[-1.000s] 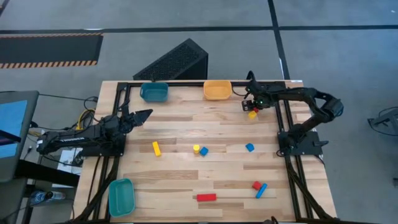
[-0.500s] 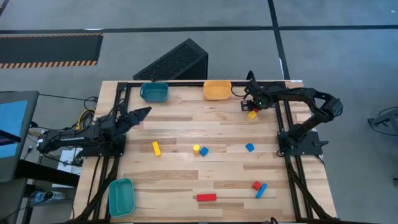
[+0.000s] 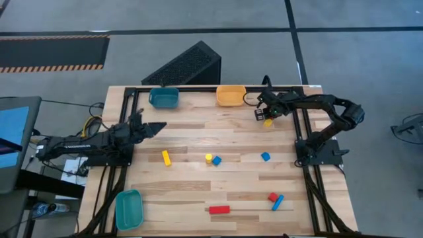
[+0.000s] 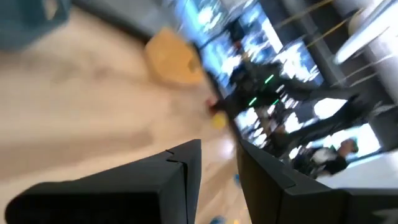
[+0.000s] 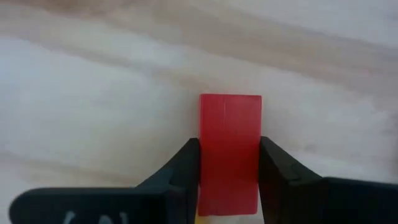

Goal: Sort & place blocks by color
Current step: Put the top right red block into the blue bin

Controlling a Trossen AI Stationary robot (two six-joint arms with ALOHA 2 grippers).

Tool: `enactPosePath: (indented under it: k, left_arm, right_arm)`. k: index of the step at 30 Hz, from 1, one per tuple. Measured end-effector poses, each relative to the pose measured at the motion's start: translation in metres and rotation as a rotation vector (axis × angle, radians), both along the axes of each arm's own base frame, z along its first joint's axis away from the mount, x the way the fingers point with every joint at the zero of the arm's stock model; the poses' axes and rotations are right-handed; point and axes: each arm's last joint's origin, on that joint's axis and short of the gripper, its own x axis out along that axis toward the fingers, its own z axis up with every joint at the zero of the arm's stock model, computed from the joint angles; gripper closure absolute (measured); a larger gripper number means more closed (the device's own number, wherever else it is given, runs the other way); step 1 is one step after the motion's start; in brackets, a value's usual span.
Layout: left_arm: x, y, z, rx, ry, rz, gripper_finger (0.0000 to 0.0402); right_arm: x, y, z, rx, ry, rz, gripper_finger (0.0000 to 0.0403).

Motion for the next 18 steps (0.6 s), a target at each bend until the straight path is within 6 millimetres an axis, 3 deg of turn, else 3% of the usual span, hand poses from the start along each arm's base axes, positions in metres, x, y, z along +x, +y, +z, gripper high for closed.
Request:
enactPosePath:
  k: [9, 18]
  left_arm:
    - [0.004, 0.000, -0.009, -0.108, 0.049, 0.018, 0.0316]
    - [0.014, 0.003, -0.001, -0.024, -0.014, 0.044, 0.0282]
  right_arm:
    - [0.025, 0.015, 0.045, -0.168, -0.180, 0.088, 0.0289]
    - [0.063, 0.040, 0.073, -0.323, -0.491, 0.243, 0.0286]
